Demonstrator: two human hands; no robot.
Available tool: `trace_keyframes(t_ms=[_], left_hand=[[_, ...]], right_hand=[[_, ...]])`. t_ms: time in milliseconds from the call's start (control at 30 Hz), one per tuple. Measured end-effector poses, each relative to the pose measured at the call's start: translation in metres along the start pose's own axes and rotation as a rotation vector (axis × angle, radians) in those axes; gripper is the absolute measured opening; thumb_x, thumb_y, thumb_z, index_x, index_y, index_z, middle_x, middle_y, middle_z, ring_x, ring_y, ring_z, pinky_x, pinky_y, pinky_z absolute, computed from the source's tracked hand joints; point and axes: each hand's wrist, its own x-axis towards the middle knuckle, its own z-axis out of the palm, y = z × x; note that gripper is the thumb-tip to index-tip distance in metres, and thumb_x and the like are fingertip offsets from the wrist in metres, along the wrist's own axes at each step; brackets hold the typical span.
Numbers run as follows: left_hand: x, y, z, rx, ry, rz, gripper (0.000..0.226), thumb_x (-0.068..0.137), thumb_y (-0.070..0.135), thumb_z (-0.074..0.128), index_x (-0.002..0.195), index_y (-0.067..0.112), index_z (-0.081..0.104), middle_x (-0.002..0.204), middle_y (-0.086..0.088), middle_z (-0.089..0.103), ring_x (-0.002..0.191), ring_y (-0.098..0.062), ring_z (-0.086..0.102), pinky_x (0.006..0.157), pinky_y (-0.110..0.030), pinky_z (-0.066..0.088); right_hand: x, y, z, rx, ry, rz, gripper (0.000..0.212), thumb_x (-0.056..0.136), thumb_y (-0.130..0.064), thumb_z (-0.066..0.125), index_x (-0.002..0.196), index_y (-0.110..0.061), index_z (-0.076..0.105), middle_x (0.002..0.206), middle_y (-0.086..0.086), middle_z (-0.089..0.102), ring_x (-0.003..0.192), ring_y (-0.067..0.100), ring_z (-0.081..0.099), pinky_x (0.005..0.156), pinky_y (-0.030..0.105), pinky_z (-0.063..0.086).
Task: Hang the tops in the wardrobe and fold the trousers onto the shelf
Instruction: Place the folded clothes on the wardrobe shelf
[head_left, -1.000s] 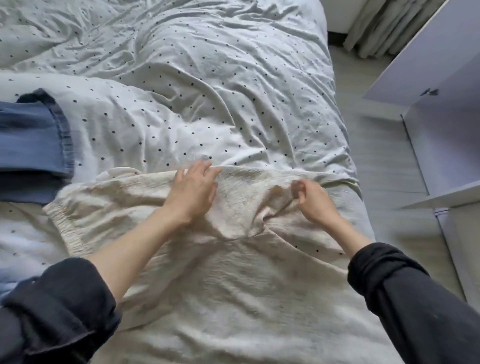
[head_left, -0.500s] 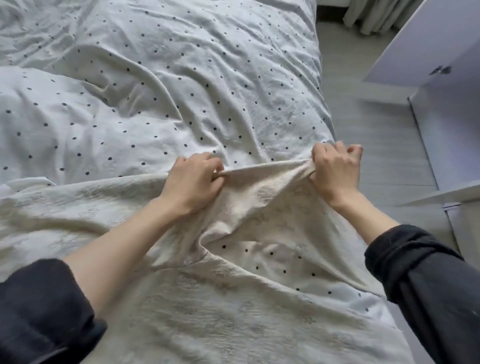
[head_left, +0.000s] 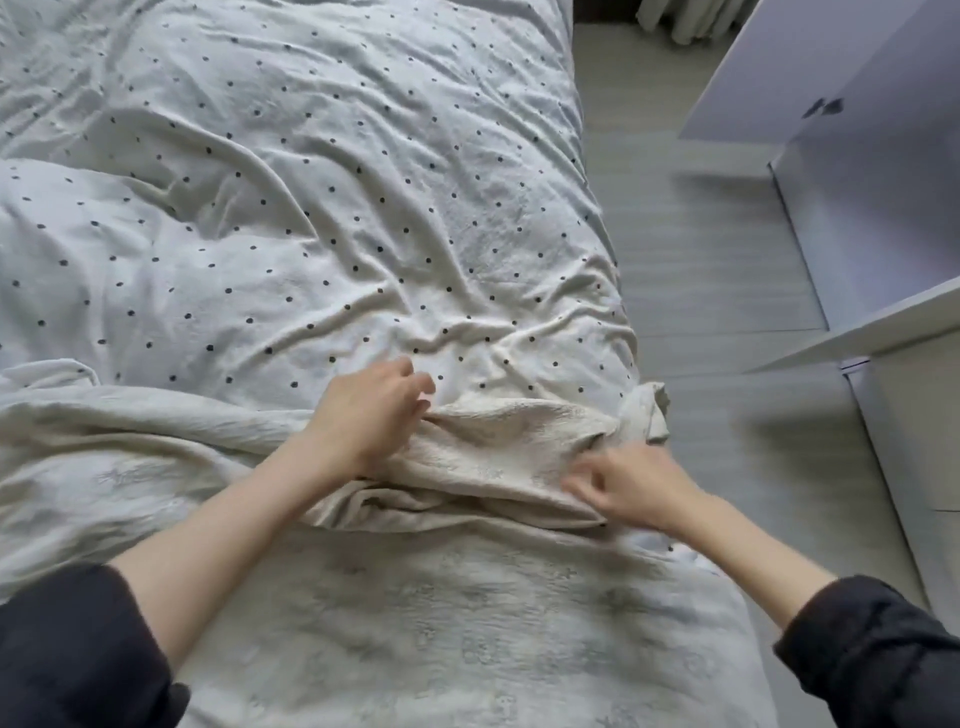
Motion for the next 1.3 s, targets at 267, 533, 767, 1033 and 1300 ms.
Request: trace_keyframes(t_ms=[267,533,767,1033,1300], left_hand=[[0.015,-0.004,0.021,-0.146,-0.234,-0.165,0.011,0.089,0.022,0.055,0.097,0.015,0.055,0.097,-0.001,0.055,0.102,-0.027,0.054,0.080,-0.035,0.033],[0.021,-0.021,-0.038,-0.076,0.019,-0.113,0.022,0.094,0.036,0.050,0.093,0.019,0.036,0.087,-0.006,0.060,0.076,-0.028,0.051,0.063,-0.035,0.035],[0.031,-0.030,-0.058,-0.311,-0.234,-0.084,0.017,0.084,0.032,0.068,0.085,0.016,0.066,0.070,0.006,0.055,0.075,-0.019,0.055,0.063,-0.028,0.038],[0.023,-0.043,-0.036,-0.289,0.092,-0.189,0.021,0.082,-0.004,0.053,0.093,0.011,0.061,0.093,-0.009,0.060,0.092,-0.032,0.057,0.076,-0.040,0.045],[0.040,-0.048,-0.045,-0.169,0.352,-0.219,0.027,0.082,-0.005,0.051,0.103,0.007,0.064,0.101,-0.018,0.061,0.096,-0.036,0.055,0.083,-0.043,0.037]], right_hand=[[0.089,-0.008,-0.020,0.163,-0.106,-0.033,0.037,0.089,-0.033,0.062,0.120,-0.015,0.055,0.110,0.006,0.057,0.100,0.023,0.055,0.085,0.036,0.046],[0.067,0.019,-0.056,0.450,-0.118,0.062,0.016,0.078,-0.017,0.069,0.069,-0.019,0.056,0.071,0.000,0.061,0.060,0.013,0.059,0.052,0.025,0.048],[0.028,0.065,-0.068,0.073,-0.462,0.289,0.045,0.061,-0.039,0.073,0.100,-0.019,0.061,0.097,0.001,0.064,0.084,0.018,0.062,0.072,0.033,0.055],[0.004,0.053,-0.046,0.776,-0.781,0.337,0.062,0.072,-0.062,0.063,0.112,-0.015,0.059,0.102,0.005,0.055,0.086,0.017,0.057,0.076,0.035,0.056],[0.044,0.079,-0.097,0.202,0.264,0.557,0.023,0.085,-0.009,0.055,0.105,-0.002,0.062,0.110,0.024,0.059,0.098,0.036,0.058,0.080,0.037,0.047]])
